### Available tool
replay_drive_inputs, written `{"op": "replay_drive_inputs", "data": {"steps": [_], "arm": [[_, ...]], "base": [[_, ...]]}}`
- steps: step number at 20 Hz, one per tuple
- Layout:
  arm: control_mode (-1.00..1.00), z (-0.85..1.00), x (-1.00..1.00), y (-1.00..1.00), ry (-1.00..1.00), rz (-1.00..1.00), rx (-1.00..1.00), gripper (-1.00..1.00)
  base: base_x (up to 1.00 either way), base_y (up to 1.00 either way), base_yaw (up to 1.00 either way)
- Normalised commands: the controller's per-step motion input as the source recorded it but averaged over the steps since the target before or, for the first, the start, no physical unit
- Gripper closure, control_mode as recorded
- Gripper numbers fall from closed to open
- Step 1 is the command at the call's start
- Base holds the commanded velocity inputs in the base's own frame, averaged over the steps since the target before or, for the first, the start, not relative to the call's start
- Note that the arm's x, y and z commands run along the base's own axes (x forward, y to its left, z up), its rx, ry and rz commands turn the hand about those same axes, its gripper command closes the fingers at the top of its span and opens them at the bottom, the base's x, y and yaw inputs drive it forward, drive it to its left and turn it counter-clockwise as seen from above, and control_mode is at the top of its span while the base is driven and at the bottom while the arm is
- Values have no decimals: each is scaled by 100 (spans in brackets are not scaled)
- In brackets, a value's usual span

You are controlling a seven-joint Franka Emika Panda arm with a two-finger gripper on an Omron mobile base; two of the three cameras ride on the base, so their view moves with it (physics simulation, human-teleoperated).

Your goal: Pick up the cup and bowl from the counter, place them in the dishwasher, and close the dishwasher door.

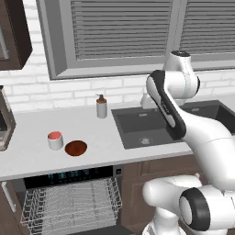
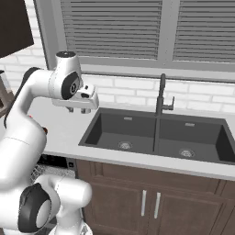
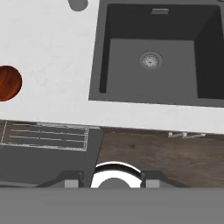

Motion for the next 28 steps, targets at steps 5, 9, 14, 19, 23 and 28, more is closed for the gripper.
{"op": "replay_drive_inputs", "data": {"steps": [5,9,14,19,23,28], "arm": [[-100,0,-11,13,0,0,0,-100],[-100,-15,-43,53,1,3,0,-100],[-100,-51,-5,73,5,0,0,-100],[-100,-74,30,53,2,0,5,-100],[-100,-51,62,36,0,0,8,-100],[-100,-30,79,36,2,0,3,-100]], "base": [[0,0,0],[0,0,0],[0,0,0],[0,0,0],[0,0,0],[0,0,0]]}}
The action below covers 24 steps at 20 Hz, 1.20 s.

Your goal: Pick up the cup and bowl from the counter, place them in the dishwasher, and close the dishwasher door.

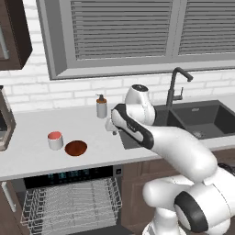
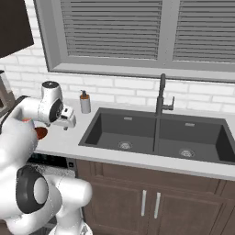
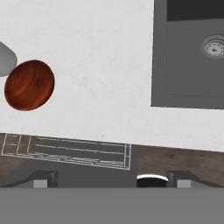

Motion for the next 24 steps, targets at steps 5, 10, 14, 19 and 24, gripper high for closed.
{"op": "replay_drive_inputs", "data": {"steps": [5,10,14,19,24], "arm": [[-100,-42,64,45,6,0,3,-100],[-100,-52,47,61,10,1,4,-100],[-100,-48,23,65,6,2,2,-100],[-100,-41,5,64,2,1,0,-100],[-100,-43,14,36,1,0,0,-100]], "base": [[0,0,0],[0,0,0],[0,0,0],[0,0,0],[0,0,0]]}}
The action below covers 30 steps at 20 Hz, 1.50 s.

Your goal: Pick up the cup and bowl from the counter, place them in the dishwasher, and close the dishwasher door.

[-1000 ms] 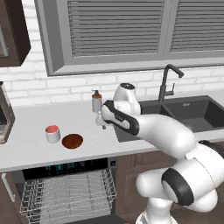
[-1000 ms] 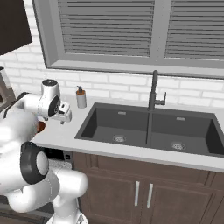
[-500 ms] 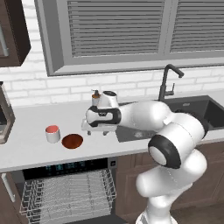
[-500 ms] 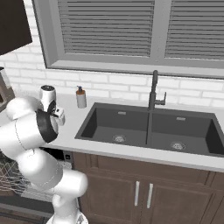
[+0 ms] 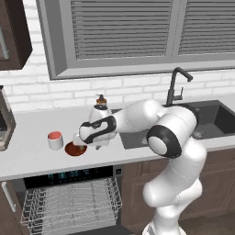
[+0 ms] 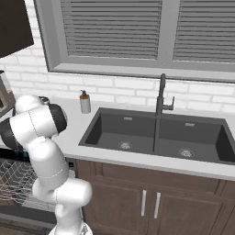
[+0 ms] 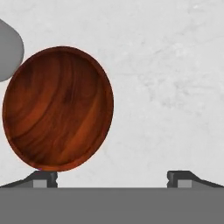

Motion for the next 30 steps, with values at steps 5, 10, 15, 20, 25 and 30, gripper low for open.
{"op": "replay_drive_inputs", "data": {"steps": [5,10,15,20,25,30], "arm": [[-100,-44,10,4,0,0,0,-100],[-100,-36,29,10,0,0,1,-100],[-100,-25,39,17,0,0,4,-100],[-100,-32,34,18,0,0,3,-100],[-100,-51,14,27,0,0,1,100],[-100,-48,1,11,0,0,0,100]], "base": [[0,0,0],[0,0,0],[0,0,0],[0,0,0],[0,0,0],[0,0,0]]}}
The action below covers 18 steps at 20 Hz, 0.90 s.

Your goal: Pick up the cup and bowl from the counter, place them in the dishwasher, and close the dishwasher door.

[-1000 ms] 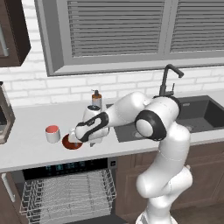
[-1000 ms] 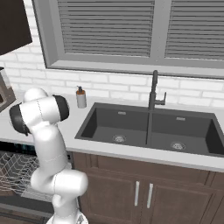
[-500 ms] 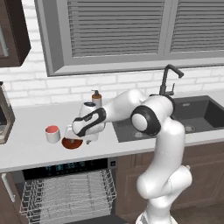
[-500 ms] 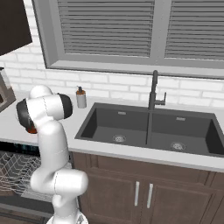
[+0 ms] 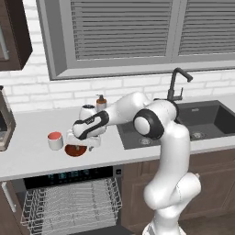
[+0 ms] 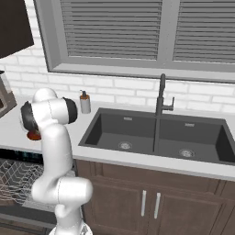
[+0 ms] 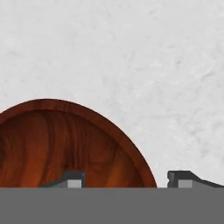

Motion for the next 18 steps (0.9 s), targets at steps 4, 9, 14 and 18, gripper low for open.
{"op": "replay_drive_inputs", "data": {"steps": [4,9,14,18], "arm": [[-100,-20,-16,-1,-3,0,0,100],[-100,1,-75,-17,-21,-1,0,100],[-100,21,-98,-31,-26,-2,1,100],[-100,44,-100,-36,-9,-2,9,100]], "base": [[0,0,0],[0,0,0],[0,0,0],[0,0,0]]}}
